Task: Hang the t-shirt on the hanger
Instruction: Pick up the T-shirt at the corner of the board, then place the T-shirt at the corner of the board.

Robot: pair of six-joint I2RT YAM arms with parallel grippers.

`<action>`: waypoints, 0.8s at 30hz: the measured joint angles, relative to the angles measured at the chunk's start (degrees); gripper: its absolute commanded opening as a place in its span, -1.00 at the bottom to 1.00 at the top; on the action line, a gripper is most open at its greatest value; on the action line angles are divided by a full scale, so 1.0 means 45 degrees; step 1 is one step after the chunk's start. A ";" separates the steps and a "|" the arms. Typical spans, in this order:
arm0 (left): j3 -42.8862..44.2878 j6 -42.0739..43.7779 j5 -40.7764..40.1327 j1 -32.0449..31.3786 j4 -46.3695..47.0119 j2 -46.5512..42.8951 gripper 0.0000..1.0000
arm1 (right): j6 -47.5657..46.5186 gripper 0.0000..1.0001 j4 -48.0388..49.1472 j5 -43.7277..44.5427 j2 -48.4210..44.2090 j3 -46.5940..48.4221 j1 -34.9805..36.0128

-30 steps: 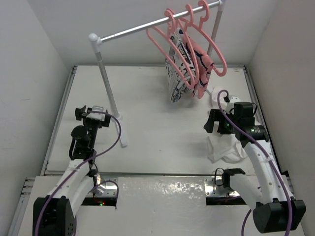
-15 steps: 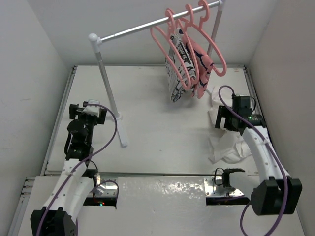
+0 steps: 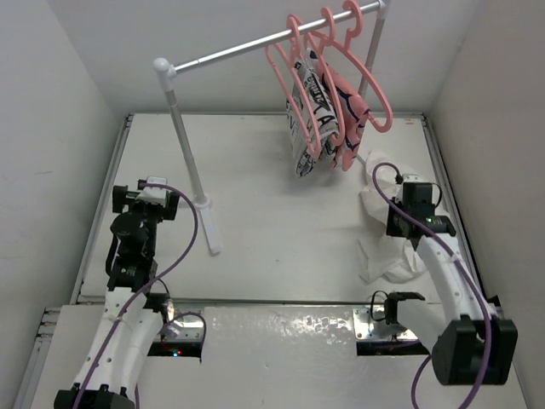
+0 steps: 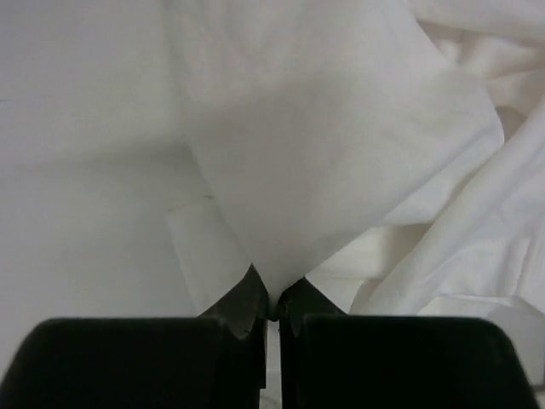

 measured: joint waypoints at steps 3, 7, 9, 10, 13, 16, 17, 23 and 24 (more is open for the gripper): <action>0.0291 -0.0296 0.0627 0.0000 -0.0398 -0.0155 1.00 | -0.0398 -1.00 -0.0039 -0.2127 -0.1637 -0.0146 -0.0005; 0.0777 -0.0665 0.1549 0.0000 -0.0491 -0.0165 1.00 | -0.0996 -1.00 -0.0165 -0.5493 -0.3915 -0.0107 0.0083; 0.0903 -0.0840 0.2132 0.0000 -0.0486 -0.0199 1.00 | -0.1273 -1.00 -0.0763 -0.6810 -0.4580 0.0238 0.0107; 0.0942 -0.0913 0.2438 0.0000 -0.0491 -0.0204 1.00 | -0.1350 -1.00 -0.1054 -0.7431 -0.4770 0.0515 0.0107; 0.1156 -0.0991 0.3745 -0.0019 -0.0617 -0.0199 1.00 | -0.1248 -1.00 -0.1773 -0.9520 -0.5066 0.1661 0.0102; 0.1549 -0.0957 0.5353 -0.0044 -0.0967 -0.0078 1.00 | -0.0967 -1.00 -0.2249 -1.1264 -0.5134 0.2895 0.0107; 0.1749 -0.0899 0.6096 -0.0068 -0.1195 0.0039 1.00 | -0.0879 -1.00 -0.2404 -1.1662 -0.5134 0.3274 0.0112; 0.3147 -0.0525 0.9564 -0.0185 -0.2953 0.1326 1.00 | -0.0063 -1.00 -0.2429 -1.3726 -0.4988 0.5246 0.0165; 0.3385 -0.0427 1.0020 -0.0194 -0.3249 0.1511 1.00 | 0.0068 -1.00 -0.2375 -1.3979 -0.4896 0.5489 0.0165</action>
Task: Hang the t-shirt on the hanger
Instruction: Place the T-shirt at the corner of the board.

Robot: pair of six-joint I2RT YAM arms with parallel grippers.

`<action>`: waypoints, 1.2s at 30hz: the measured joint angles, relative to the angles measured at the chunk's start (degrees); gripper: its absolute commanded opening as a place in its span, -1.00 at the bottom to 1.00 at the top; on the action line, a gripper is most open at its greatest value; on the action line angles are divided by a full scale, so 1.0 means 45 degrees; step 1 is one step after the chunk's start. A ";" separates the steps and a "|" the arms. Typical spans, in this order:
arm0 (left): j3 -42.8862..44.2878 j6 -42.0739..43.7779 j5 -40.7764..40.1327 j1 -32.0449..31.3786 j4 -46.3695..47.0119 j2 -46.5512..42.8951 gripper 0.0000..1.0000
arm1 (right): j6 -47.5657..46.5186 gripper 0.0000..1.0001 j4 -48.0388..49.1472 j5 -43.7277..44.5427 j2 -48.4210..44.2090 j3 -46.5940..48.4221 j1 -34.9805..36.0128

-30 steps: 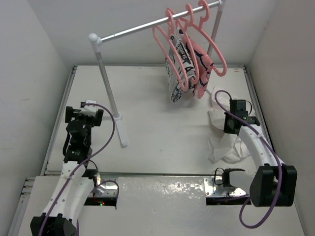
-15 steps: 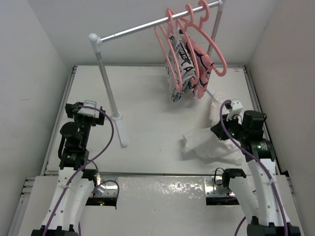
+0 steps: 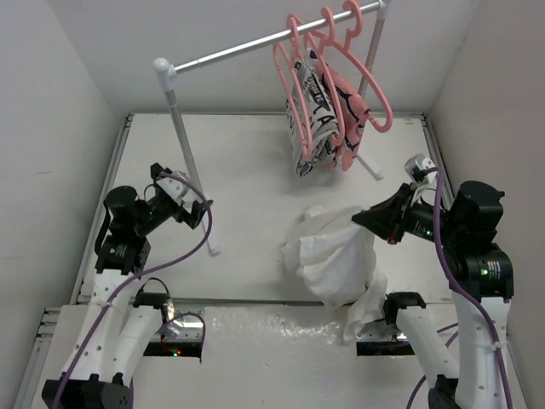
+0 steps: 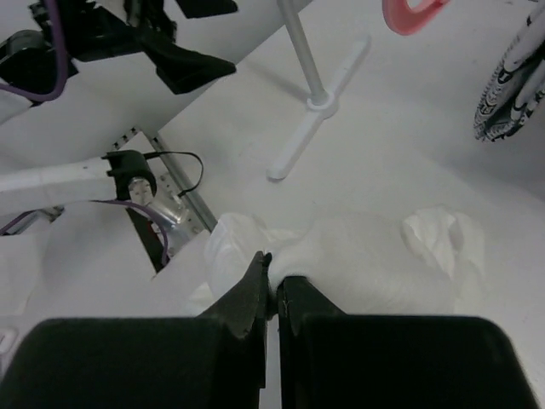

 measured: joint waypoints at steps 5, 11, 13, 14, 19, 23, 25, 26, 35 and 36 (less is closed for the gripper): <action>0.0733 0.0529 0.1399 -0.0010 -0.1452 0.0622 0.99 | 0.0520 -1.00 0.0185 -0.0486 0.0549 0.0981 0.0141; 0.1268 0.0719 0.1967 -0.0010 -0.1972 0.0680 1.00 | 0.0733 -1.00 0.0695 -0.0529 0.1370 0.2079 0.0612; 0.1423 0.0753 0.2064 -0.0010 -0.1972 0.0772 1.00 | 0.0719 -1.00 0.0899 -0.0510 0.1734 0.2399 0.0763; 0.1496 0.0782 0.2118 -0.0010 -0.1967 0.0835 1.00 | 0.0709 -1.00 0.1010 -0.0491 0.1991 0.2599 0.0899; 0.1564 0.0908 0.2331 -0.0010 -0.1787 0.1355 1.00 | 0.0209 -1.00 0.0947 0.0136 0.3293 0.3240 0.2399; 0.1564 0.1015 0.2433 -0.0015 -0.1569 0.2040 1.00 | -0.0272 -1.00 0.0709 0.1025 0.4537 0.3701 0.4959; 0.1564 0.1073 0.2443 -0.0034 -0.1423 0.2361 1.00 | -0.0515 -1.00 0.0588 0.1307 0.5051 0.3740 0.6076; 0.1564 0.1078 0.2443 -0.0049 -0.1316 0.2506 1.00 | -0.0675 -1.00 0.0500 0.1472 0.5353 0.3759 0.6557; 0.1564 0.1540 0.2769 -0.0083 -0.0850 0.2676 1.00 | -0.0559 -1.00 0.1807 0.1875 0.6397 0.3934 0.8145; 0.1564 0.1579 0.2846 -0.0083 -0.0879 0.2671 1.00 | -0.0505 -1.00 0.1967 0.1977 0.6630 0.4099 0.8456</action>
